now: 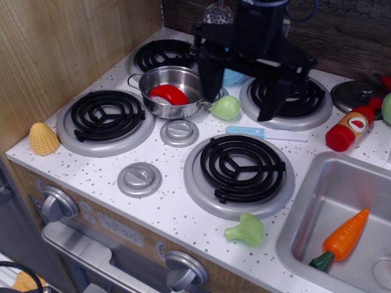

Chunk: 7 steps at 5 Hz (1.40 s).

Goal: Take sushi out of pan

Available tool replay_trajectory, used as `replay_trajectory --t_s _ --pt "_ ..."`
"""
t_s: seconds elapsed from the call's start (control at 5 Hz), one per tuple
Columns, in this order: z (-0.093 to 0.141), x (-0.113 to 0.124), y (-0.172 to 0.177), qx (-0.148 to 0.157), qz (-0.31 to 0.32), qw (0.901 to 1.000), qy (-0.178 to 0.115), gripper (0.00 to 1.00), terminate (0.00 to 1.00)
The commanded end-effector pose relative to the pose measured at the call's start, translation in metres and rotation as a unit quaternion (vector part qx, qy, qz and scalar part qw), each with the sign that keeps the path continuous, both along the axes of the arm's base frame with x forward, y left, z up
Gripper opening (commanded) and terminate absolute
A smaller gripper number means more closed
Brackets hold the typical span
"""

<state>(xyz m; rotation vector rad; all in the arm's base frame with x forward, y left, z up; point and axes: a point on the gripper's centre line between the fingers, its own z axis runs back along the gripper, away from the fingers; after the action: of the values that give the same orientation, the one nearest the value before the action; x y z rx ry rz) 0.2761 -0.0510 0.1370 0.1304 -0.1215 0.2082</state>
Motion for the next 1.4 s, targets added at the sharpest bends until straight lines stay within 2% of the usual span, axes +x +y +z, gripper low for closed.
replay_trajectory --t_s 0.0,0.2,0.4,0.6,0.8,1.0,1.2 --pt "0.021 0.03 0.012 0.043 0.124 0.9904 -0.042 1.0 0.0" --pt "0.016 0.05 0.023 0.056 0.21 0.9754 -0.038 1.0 0.0" --pt "0.003 0.074 0.041 0.047 0.295 0.9522 -0.063 1.0 0.0" --pt "-0.013 0.09 0.061 0.059 0.318 0.9402 -0.106 1.0 0.0" --pt "-0.032 0.108 0.086 0.057 0.305 0.941 -0.134 1.0 0.0" --pt "-0.046 0.109 0.1 0.055 0.316 0.9356 -0.148 1.0 0.0" --pt "-0.058 0.103 0.108 0.061 0.325 0.9332 -0.141 1.0 0.0"
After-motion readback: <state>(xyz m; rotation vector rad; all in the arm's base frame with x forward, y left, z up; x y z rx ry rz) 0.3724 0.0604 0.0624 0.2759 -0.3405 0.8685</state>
